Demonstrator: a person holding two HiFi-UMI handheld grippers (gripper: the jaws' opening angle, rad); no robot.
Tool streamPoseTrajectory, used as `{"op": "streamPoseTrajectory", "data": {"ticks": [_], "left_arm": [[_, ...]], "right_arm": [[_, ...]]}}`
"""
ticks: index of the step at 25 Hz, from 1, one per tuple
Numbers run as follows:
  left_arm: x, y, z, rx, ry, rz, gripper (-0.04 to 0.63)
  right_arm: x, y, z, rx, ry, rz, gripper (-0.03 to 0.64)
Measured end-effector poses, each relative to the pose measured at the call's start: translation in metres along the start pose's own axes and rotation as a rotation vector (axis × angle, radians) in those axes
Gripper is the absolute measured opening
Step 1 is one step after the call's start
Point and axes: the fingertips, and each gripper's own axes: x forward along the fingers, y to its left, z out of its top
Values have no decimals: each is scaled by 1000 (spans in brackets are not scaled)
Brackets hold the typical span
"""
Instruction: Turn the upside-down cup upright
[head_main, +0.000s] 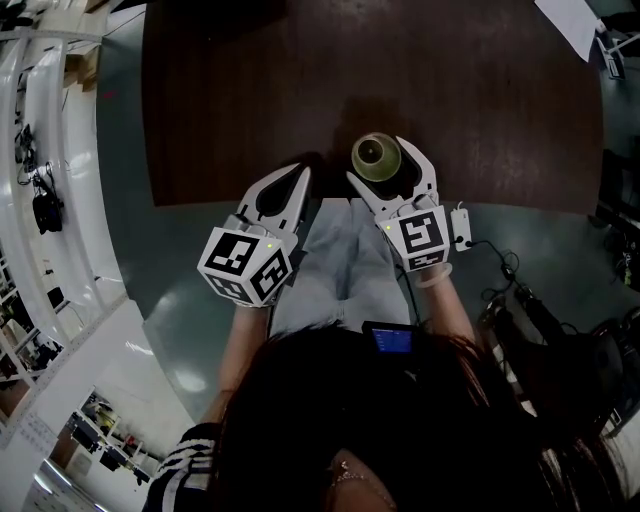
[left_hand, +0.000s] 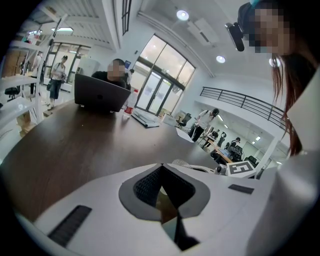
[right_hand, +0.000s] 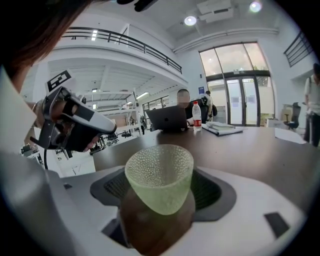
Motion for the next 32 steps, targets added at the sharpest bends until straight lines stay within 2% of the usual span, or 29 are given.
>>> {"op": "streamPoseTrajectory", "data": {"ticks": [14,32], "left_arm": [[-8,-22,15,14,-63,-55,3],[-26,-44,29,44,-115,-100,3]], "right_arm": [[-36,-7,55,107,-120,29,377],[-75,-1,85,586,-305,163,377]]}}
